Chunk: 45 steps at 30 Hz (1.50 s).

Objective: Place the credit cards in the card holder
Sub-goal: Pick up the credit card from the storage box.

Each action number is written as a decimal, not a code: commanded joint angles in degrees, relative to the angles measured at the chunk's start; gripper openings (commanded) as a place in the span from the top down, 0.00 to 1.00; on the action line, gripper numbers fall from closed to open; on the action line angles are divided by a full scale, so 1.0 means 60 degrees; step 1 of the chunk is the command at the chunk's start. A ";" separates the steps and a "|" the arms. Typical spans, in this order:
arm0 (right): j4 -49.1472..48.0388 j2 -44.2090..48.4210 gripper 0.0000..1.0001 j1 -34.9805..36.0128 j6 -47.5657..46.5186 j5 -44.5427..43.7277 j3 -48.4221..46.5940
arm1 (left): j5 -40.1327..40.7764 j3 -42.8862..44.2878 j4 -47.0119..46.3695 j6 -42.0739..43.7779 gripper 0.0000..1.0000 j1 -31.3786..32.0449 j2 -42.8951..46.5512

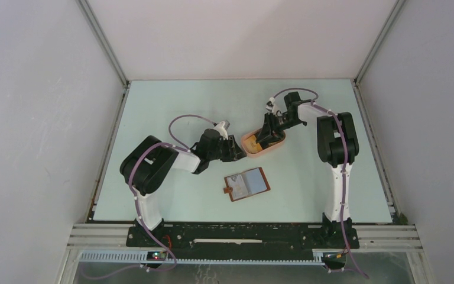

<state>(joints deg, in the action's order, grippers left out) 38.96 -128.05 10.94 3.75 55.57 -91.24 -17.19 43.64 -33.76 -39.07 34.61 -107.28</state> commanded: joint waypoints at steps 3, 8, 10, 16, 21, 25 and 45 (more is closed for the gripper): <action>0.0131 0.0529 0.60 -0.0193 -0.0142 0.0105 -0.0233 | -0.0116 0.0273 0.0148 0.0052 0.58 -0.0045 -0.0150; 0.0117 0.0513 0.65 -0.0248 -0.0141 0.0087 -0.0218 | -0.0125 0.0286 0.0144 0.0040 0.58 -0.0041 -0.0150; 0.0109 0.0522 0.68 -0.0263 -0.0134 0.0069 -0.0218 | -0.0123 0.0293 0.0144 0.0037 0.58 -0.0064 -0.0134; 0.0078 0.0664 0.88 -0.0367 -0.0160 -0.0031 -0.0156 | -0.0117 0.0286 0.0182 0.0063 0.59 -0.0056 -0.0061; -0.0079 0.1152 1.00 -0.0499 -0.0382 -0.0612 -0.0022 | 0.0008 0.0111 0.0212 0.0106 0.59 -0.0063 0.0267; -0.0201 0.1623 1.00 -0.0627 -0.0580 -0.1051 0.0127 | 0.0145 -0.0144 0.0270 0.0216 0.58 -0.0083 0.0841; -0.1521 0.5338 1.00 -0.0408 -0.1774 0.2890 0.2735 | -0.0473 -0.3691 -0.3330 -0.1590 0.33 -0.0118 0.5779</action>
<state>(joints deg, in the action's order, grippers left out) 38.76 -103.81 7.27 -10.11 62.89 -80.58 -16.80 26.52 -39.38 -40.66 34.20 -77.36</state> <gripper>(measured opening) 0.008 0.650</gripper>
